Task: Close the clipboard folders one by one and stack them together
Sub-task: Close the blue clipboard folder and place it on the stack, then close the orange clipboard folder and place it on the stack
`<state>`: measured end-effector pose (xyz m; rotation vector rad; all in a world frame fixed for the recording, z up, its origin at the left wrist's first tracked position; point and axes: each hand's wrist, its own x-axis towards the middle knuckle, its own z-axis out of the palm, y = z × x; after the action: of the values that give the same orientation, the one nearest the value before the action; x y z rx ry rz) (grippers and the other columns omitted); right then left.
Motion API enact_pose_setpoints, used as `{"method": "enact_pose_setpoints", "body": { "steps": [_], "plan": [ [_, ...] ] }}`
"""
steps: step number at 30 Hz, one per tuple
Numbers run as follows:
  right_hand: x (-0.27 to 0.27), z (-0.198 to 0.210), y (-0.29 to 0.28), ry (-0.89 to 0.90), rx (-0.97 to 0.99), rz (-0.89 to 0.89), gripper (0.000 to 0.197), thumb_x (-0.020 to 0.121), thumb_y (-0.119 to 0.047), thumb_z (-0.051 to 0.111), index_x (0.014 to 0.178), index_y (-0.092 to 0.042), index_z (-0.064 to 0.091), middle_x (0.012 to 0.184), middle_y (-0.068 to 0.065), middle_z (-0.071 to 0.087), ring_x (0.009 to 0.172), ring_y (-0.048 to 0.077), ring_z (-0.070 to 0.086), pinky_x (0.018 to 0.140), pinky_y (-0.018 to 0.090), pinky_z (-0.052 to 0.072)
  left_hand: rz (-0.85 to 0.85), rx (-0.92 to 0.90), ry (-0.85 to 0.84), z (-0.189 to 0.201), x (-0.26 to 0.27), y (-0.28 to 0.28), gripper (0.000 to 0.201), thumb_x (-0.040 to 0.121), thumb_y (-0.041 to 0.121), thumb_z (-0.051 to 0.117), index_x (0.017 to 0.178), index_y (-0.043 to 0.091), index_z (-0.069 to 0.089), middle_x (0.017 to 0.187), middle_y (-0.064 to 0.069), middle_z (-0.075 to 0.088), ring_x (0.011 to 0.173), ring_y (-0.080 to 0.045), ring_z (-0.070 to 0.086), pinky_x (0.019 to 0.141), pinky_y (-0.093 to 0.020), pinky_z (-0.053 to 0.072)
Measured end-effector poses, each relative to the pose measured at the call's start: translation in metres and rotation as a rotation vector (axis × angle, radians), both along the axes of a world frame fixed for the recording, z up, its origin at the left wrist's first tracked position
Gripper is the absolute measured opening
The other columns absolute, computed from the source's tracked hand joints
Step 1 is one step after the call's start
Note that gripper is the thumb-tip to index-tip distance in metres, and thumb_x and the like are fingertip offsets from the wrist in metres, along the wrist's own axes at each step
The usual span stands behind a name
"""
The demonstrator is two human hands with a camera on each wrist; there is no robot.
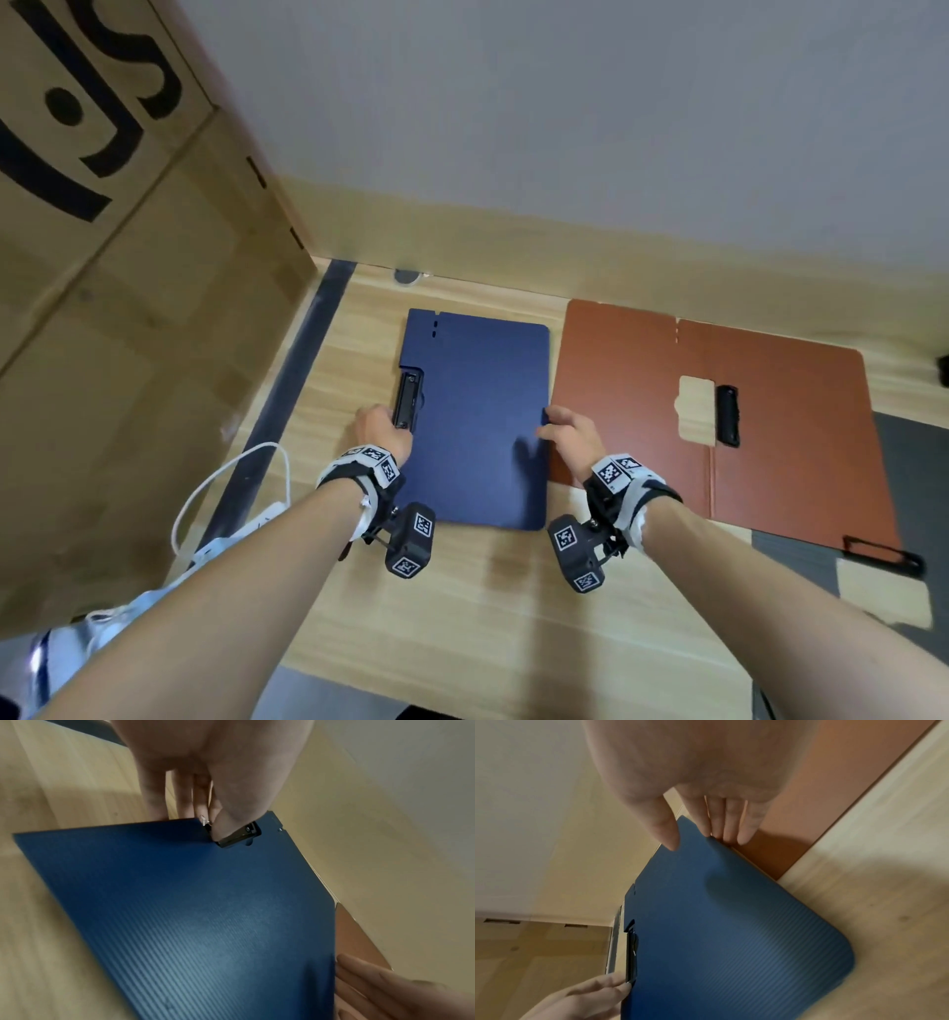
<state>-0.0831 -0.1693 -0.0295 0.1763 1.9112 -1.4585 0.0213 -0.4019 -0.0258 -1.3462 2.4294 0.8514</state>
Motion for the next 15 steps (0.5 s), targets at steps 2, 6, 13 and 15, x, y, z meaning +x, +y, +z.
{"method": "enact_pose_setpoints", "body": {
  "steps": [2,6,13,15],
  "plan": [
    [0.000,0.001,0.003,0.006,0.018,0.019,0.040,0.082,0.002,0.058,0.122,-0.003,0.059,0.117,0.005,0.065,0.109,0.020,0.060,0.097,0.032,0.045,-0.013,-0.040,-0.029,0.006,-0.005,0.005,0.035,0.083,0.008,0.057,0.117,0.006,0.060,0.123,-0.016,0.057,0.109,-0.036,0.057,0.089,-0.040,0.050],
    [-0.006,0.009,0.031,0.012,0.048,-0.005,0.036,0.084,-0.003,0.059,0.119,-0.011,0.061,0.113,0.005,0.066,0.102,0.016,0.058,0.086,0.029,0.044,-0.033,-0.056,0.020,0.020,-0.022,0.029,0.051,0.086,0.013,0.057,0.136,0.008,0.045,0.140,-0.014,0.042,0.131,-0.033,0.041,0.104,-0.041,0.036],
    [-0.021,0.014,0.122,0.004,0.127,-0.147,0.021,0.086,-0.007,0.058,0.105,-0.012,0.064,0.094,0.010,0.065,0.082,0.019,0.060,0.076,0.032,0.048,-0.192,0.057,0.152,0.031,-0.064,0.100,0.051,0.089,0.012,0.054,0.139,0.011,0.043,0.143,-0.011,0.042,0.130,-0.031,0.045,0.104,-0.040,0.041],
    [-0.026,0.013,0.155,-0.010,0.149,-0.190,0.018,0.087,-0.006,0.057,0.103,-0.012,0.064,0.095,0.011,0.066,0.075,0.016,0.060,0.072,0.030,0.049,-0.252,0.093,0.158,0.032,-0.075,0.125,0.051,0.090,0.012,0.053,0.140,0.013,0.042,0.143,-0.009,0.043,0.129,-0.028,0.047,0.101,-0.038,0.043]
  ]
}}
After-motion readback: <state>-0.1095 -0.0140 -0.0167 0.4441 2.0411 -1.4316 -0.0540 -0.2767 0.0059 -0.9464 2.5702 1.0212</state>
